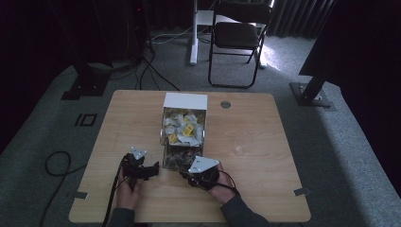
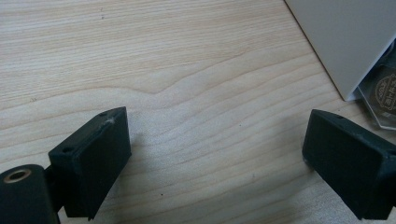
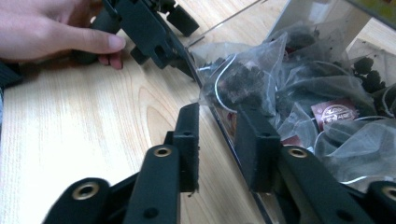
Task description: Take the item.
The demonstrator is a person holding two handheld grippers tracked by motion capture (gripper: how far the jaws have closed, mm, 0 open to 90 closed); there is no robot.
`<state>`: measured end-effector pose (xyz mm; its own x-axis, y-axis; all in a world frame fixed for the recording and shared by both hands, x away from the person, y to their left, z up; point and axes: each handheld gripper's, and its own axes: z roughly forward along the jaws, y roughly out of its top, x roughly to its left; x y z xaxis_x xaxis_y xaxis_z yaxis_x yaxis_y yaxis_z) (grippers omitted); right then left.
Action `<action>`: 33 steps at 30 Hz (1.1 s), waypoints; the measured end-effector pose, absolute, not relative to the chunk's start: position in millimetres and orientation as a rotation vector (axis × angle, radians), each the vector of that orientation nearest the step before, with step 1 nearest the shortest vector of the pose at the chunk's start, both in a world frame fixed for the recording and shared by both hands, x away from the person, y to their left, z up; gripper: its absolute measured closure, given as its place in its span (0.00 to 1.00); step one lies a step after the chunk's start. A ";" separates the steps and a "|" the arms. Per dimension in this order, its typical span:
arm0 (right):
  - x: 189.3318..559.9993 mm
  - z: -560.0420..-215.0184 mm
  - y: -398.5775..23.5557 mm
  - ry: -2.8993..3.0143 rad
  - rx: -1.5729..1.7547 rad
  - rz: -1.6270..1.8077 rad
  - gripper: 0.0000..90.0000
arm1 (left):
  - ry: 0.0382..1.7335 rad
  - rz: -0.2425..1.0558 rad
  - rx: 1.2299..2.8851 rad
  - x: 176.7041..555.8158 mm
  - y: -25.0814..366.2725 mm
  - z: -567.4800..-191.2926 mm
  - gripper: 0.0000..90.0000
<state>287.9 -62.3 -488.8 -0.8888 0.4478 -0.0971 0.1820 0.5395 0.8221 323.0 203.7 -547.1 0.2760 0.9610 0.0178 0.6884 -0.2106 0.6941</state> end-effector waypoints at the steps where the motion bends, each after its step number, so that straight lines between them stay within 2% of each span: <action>1: 287.8 -487.3 -62.3 2.477 0.533 1.292 0.74 | 1.479 0.617 1.977 323.0 203.6 -547.1 0.09; 5: 288.3 -478.9 -59.9 2.433 0.554 1.325 0.69 | 1.478 0.617 1.977 323.0 203.6 -547.1 0.09; 14: 294.9 -473.6 -48.4 2.360 0.635 1.307 0.69 | 1.478 0.617 1.978 323.0 203.7 -547.1 0.09; 24: 299.5 -476.8 -38.4 2.350 0.673 1.289 0.64 | 1.479 0.616 1.979 323.0 203.7 -547.0 0.09; 28: 303.4 -476.6 -36.6 2.353 0.714 1.271 0.79 | 1.478 0.616 1.979 323.0 203.7 -547.0 0.09; 31: 305.0 -475.3 -38.5 2.354 0.737 1.294 0.93 | 1.478 0.616 1.980 323.0 203.7 -546.9 0.09; 33: 304.6 -475.4 -38.9 2.356 0.730 1.301 0.98 | 1.478 0.616 1.980 323.0 203.8 -546.9 0.09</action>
